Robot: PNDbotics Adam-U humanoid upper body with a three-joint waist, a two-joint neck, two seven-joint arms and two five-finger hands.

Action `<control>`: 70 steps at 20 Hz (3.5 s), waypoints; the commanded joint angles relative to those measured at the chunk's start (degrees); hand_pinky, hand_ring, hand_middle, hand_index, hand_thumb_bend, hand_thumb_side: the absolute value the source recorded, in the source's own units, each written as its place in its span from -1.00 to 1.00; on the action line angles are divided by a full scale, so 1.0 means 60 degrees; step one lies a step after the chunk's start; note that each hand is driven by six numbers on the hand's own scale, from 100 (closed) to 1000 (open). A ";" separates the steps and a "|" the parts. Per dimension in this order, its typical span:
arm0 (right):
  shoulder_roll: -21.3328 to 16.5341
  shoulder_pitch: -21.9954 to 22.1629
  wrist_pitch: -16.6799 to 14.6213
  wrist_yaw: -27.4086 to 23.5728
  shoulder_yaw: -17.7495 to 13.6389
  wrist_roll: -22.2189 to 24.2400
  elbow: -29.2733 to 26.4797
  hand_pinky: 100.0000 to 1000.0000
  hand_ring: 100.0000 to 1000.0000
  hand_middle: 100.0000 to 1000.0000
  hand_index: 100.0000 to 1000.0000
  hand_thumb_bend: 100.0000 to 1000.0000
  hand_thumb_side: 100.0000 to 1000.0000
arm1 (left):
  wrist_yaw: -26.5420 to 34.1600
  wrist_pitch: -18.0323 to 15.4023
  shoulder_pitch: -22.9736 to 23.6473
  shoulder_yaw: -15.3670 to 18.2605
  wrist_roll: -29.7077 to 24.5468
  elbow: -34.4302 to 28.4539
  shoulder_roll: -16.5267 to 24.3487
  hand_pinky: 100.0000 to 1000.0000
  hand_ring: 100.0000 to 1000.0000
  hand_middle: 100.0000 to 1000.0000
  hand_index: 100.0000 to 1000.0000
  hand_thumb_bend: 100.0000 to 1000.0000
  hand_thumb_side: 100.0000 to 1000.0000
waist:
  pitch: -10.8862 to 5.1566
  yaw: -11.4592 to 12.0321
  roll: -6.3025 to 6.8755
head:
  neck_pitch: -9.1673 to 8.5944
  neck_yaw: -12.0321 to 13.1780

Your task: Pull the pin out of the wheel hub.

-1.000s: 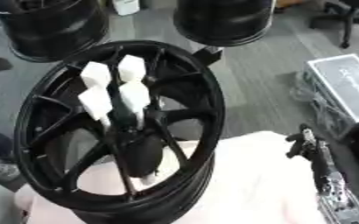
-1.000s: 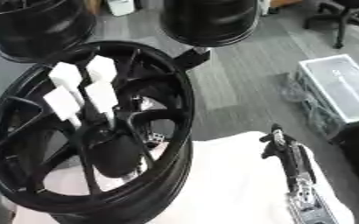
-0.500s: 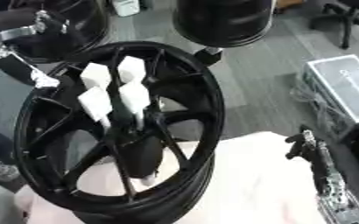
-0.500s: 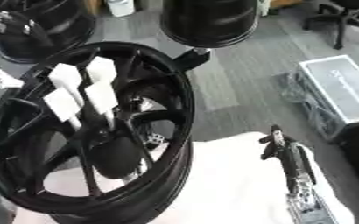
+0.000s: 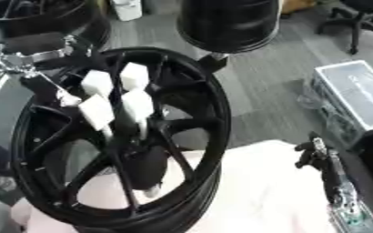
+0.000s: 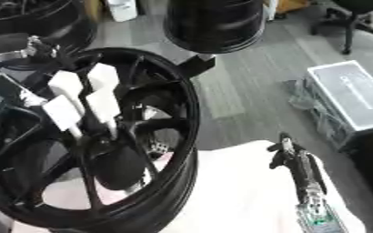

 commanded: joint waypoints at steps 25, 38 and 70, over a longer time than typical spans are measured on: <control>-0.0078 -0.0110 0.0038 -0.0043 -0.0037 -0.0024 -0.0006 -0.09 -0.41 -0.50 -0.08 -1.00 1.00 | 0.3723 -0.2166 -0.0472 0.0922 -0.3317 -0.0256 0.0696 0.29 -0.23 -0.47 -0.08 -1.00 -0.87 | -0.0124 0.0019 -0.0066 | -0.0103 -0.0078; -0.0137 0.0108 0.0035 -0.0088 -0.0318 -0.0304 0.0058 -0.09 -0.41 -0.50 -0.08 -1.00 1.00 | 0.5979 -0.1247 0.3243 0.3231 -0.3315 -0.3284 0.4126 0.31 -0.14 -0.35 0.03 -1.00 -0.83 | -0.0306 0.0448 -0.0062 | 0.0127 -0.0459; 0.0107 0.0196 0.0069 -0.0108 -0.0451 -0.0469 -0.0009 -0.10 -0.41 -0.50 -0.08 -1.00 1.00 | 0.5352 0.4664 0.8091 0.6413 0.0718 -0.5607 -0.4089 0.35 0.11 0.19 0.55 -0.36 0.57 | -0.0210 0.0979 -0.0511 | 0.0162 -0.0602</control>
